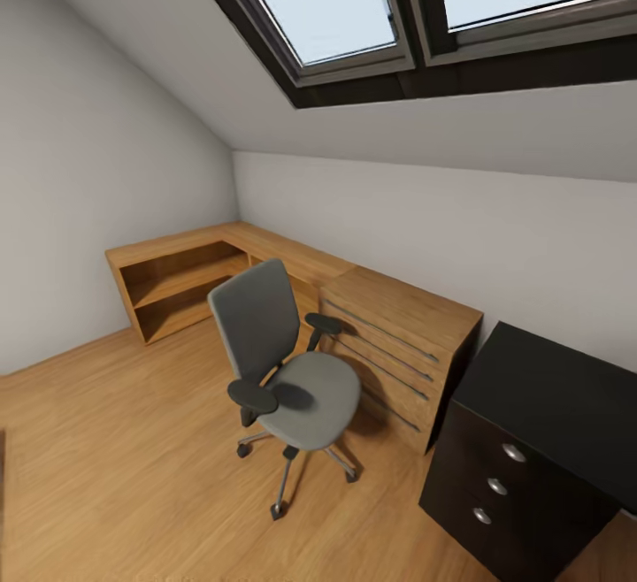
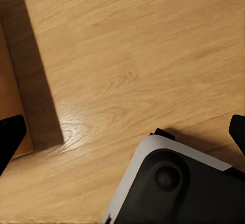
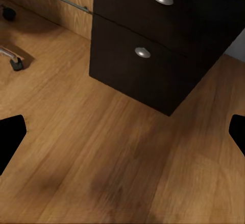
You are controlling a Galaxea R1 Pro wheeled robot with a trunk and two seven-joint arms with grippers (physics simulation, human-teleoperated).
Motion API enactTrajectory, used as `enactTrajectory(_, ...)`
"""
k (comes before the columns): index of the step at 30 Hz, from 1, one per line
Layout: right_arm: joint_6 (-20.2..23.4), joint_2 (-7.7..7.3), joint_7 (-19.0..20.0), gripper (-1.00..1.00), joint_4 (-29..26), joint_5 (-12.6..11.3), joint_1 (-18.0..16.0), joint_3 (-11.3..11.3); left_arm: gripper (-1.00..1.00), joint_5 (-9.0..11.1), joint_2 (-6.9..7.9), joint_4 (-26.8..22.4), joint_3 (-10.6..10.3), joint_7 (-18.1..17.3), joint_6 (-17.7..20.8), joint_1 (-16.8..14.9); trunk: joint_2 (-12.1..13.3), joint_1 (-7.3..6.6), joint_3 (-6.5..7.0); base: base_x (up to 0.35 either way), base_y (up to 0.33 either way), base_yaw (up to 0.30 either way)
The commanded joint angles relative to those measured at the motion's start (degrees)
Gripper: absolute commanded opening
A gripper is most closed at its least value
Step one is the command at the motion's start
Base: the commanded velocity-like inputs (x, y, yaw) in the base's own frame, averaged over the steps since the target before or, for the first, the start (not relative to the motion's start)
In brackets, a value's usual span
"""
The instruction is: In the bedroom, organize the workspace by keeping the computer under the desk, ensuring the monitor is on the desk, placing the keyboard on the desk next to the monitor, placing the mouse on the desk next to the keyboard, moving the folder from the swivel chair onto the desk next to the mouse, stacking the notebook on top of the folder with the pen on top of the notebook, and positioning the swivel chair next to the desk.
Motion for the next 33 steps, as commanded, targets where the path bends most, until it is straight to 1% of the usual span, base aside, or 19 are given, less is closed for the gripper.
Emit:
enactTrajectory(1, -0.1, 0.03, -0.4, 1.00, 0.1, -0.1, -0.1, 0.5, 1.00, -0.1, 0.00, 0.0, -0.5, 0.6, 0.5, 0.0, -0.1, 0.01, -0.14, 0.000, 0.000, 0.223)
enactTrajectory(6, 0.0, 0.09, -0.4, 1.00, 0.1, -0.1, -0.1, 0.5, 1.00, -0.1, 0.04, 0.0, -0.6, 0.6, 2.9, 0.0, -0.1, 0.01, -0.43, 0.000, 0.000, 0.223)
enactTrajectory(21, 0.2, 0.05, -0.3, 1.00, 0.1, 0.0, -0.1, 0.5, 1.00, -0.1, 0.09, 0.0, -0.7, 0.6, 4.6, 0.0, -0.1, 0.01, -1.30, 0.000, 0.000, 0.222)
enactTrajectory(25, 1.5, 0.09, -0.3, 1.00, 0.1, 0.1, -0.1, 0.6, 1.00, -0.1, 0.09, 0.0, -0.7, 0.6, 4.6, 0.0, -0.1, 0.01, -1.53, 0.000, 0.000, 0.219)
enactTrajectory(28, 3.3, 0.10, -0.1, 1.00, 0.1, 0.3, -0.1, 0.7, 1.00, -0.1, 0.11, 0.0, -0.7, 0.6, 4.6, 0.0, -0.1, 0.01, -1.70, 0.000, 0.000, 0.218)
enactTrajectory(33, 4.3, 0.07, 0.1, 1.00, 0.0, 0.4, -0.1, 0.8, 1.00, -0.1, 0.20, 0.0, -0.7, 0.6, 4.6, 0.0, -0.1, 0.01, -1.87, 0.000, 0.000, 0.145)
